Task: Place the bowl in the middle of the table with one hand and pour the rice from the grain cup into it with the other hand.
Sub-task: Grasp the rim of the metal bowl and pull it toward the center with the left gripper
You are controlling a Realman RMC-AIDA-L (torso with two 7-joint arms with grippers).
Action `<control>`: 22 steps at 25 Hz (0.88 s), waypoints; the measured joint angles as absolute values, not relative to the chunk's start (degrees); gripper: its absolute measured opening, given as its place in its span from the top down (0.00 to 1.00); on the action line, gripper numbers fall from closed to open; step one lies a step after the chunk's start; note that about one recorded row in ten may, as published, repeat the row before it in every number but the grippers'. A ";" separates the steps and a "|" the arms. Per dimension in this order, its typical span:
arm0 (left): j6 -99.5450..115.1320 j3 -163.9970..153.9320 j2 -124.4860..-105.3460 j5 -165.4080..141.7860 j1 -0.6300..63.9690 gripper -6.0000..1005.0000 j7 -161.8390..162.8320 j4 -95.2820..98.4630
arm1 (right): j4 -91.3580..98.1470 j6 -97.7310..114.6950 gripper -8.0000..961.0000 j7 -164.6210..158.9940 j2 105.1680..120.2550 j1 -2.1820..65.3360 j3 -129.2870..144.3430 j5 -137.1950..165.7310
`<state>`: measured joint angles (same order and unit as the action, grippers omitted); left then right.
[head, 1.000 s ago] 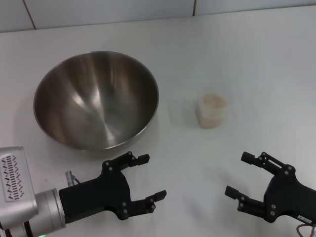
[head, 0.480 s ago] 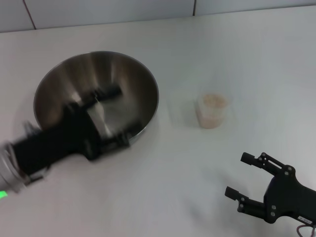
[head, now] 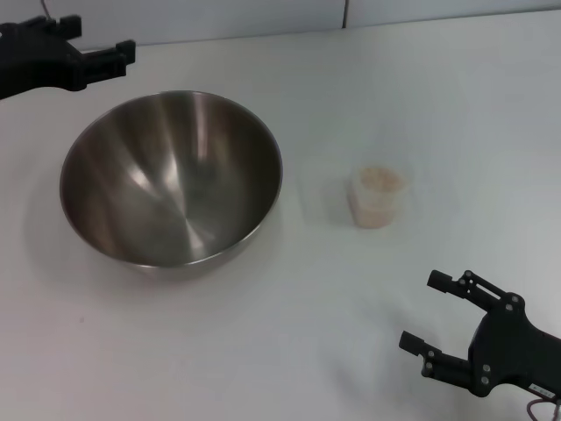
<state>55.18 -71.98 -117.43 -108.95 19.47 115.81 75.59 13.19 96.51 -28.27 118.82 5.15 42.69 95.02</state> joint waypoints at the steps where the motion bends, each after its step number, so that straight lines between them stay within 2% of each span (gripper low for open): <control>1: 56.10 -70.79 -117.53 -115.23 21.75 0.25 120.81 75.23 | 13.19 96.53 0.14 -28.27 118.82 5.16 42.71 95.02; 2: 58.56 -68.92 -117.83 -125.04 25.61 0.26 127.49 73.19 | 13.19 96.61 0.14 -28.27 118.82 5.17 42.68 95.02; 3: 58.56 -68.92 -117.83 -125.04 25.61 0.26 127.49 73.19 | 13.19 96.61 0.14 -28.27 118.82 5.17 42.68 95.02; 4: 61.36 -67.02 -118.15 -131.88 29.24 0.26 130.78 70.03 | 13.24 96.63 0.14 -28.24 118.82 5.18 42.65 95.02; 7: 63.03 -65.55 -118.22 -134.00 31.74 0.27 130.98 66.51 | 13.27 96.66 0.14 -28.22 118.82 5.16 42.63 95.02; 22: 65.71 -64.21 -118.21 -141.54 34.30 0.31 131.61 60.53 | 13.27 96.44 0.15 -28.07 118.82 5.13 42.65 95.00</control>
<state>65.71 -64.21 -118.21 -141.54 34.30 131.61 60.53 13.27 96.44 -28.07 118.82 5.13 42.65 95.00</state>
